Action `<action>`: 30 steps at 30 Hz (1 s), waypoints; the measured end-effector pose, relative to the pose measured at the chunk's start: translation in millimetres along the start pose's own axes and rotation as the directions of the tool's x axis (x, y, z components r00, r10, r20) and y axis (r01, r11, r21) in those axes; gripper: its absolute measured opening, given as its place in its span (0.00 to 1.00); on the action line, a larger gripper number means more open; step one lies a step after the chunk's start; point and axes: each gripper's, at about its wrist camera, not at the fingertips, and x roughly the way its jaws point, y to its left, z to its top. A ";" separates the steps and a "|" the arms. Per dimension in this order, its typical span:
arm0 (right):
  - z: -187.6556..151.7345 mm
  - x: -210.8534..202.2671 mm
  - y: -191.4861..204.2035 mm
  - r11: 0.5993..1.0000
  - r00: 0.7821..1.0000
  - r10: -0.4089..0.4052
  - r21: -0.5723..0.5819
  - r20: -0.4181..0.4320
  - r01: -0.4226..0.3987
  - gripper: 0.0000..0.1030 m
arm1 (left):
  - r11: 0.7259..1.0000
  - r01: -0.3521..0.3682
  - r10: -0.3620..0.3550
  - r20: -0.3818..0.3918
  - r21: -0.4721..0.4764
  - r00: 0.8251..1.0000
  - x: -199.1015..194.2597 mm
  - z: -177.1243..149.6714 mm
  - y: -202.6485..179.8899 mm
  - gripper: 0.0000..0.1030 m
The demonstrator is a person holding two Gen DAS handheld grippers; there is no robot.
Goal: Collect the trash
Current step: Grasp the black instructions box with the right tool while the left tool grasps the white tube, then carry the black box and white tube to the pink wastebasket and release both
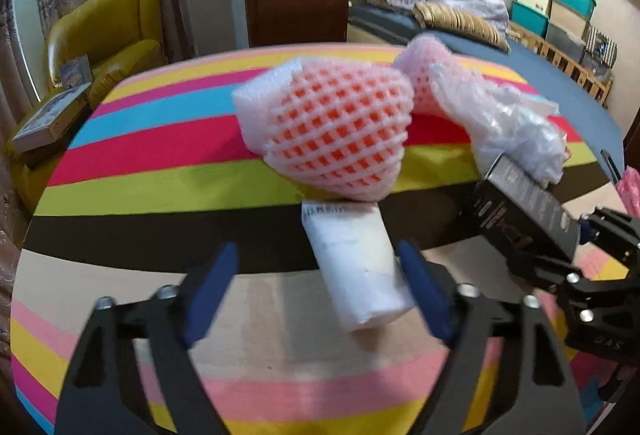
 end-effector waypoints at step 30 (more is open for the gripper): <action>-15.9 -40.9 19.2 0.998 0.987 -0.029 -0.047 0.156 0.037 0.37 | 0.996 0.024 -0.037 0.143 0.089 0.989 -37.0 -24.9 -10.8 0.32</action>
